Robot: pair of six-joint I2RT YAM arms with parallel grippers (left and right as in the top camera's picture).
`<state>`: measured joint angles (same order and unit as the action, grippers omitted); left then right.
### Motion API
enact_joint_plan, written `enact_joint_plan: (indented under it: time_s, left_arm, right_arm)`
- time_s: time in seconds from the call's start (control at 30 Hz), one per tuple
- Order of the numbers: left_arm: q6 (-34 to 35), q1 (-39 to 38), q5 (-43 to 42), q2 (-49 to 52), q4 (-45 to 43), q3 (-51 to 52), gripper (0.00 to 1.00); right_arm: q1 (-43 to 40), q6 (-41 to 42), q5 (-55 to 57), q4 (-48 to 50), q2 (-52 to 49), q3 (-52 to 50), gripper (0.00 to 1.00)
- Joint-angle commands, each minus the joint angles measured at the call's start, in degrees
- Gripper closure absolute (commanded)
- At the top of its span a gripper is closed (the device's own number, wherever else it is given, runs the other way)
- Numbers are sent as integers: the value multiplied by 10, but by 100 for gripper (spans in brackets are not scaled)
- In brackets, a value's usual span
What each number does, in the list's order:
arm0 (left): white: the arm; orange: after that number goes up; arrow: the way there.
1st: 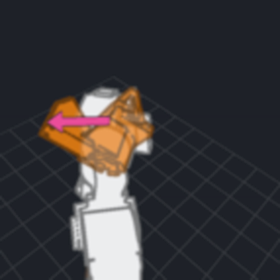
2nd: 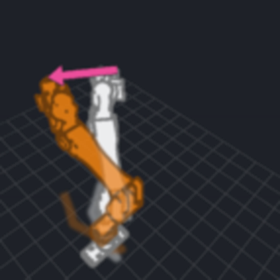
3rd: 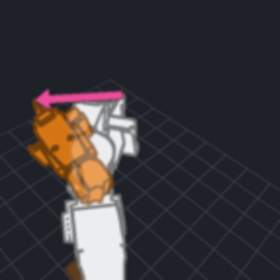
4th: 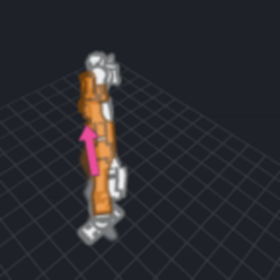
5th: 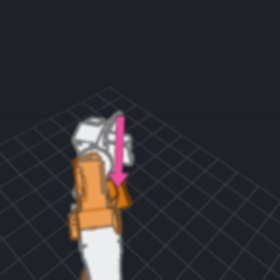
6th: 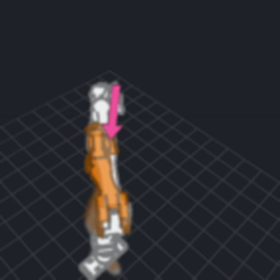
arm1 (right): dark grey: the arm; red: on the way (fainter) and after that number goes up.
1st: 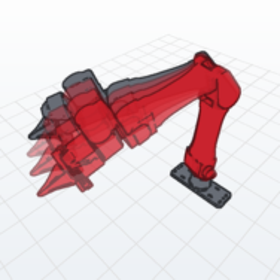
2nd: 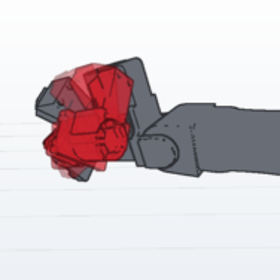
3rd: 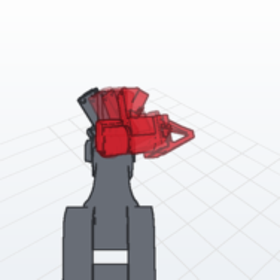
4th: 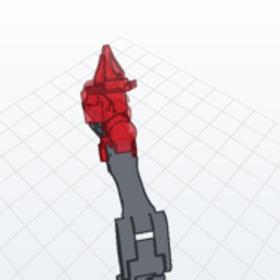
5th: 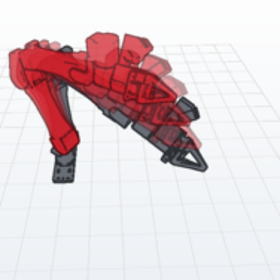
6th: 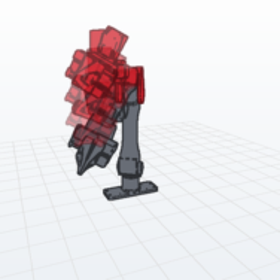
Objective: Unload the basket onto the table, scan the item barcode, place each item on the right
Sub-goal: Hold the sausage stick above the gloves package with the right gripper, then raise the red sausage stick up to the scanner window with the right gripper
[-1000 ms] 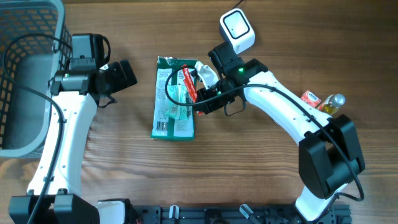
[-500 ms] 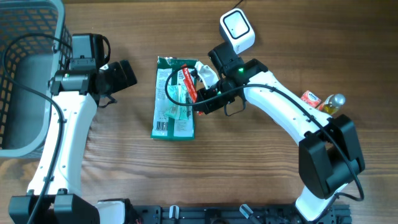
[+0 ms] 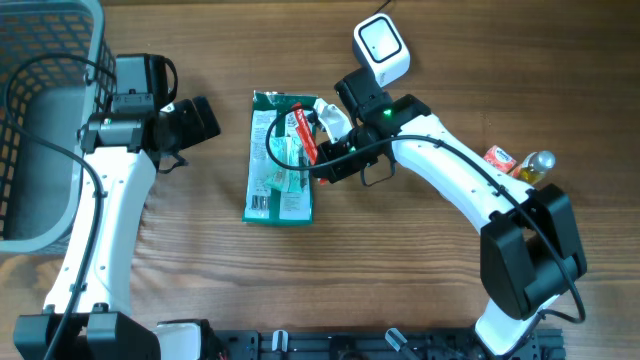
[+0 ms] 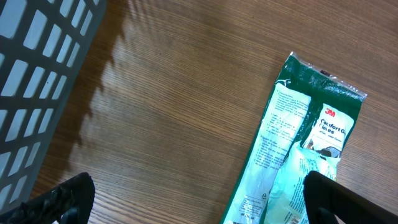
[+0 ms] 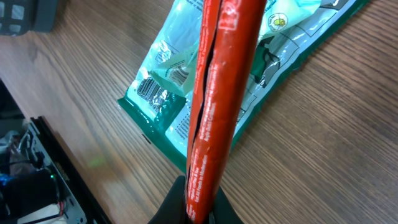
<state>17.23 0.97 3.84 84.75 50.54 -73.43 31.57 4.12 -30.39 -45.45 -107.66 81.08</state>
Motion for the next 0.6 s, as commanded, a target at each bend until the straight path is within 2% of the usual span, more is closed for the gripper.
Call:
enact_joint_plan:
  time_s: [0.0,0.47,0.57]
  left_arm:
    - [-7,3,10,4,-1,3,0]
    - [-7,3,10,4,-1,3,0]
    - [-7,3,10,4,-1,3,0]
  right_arm:
    - [1,4,10,0,18,-1,96]
    - [1,3,11,14,18,-1,96]
    - [1,3,40,18,18,0,96]
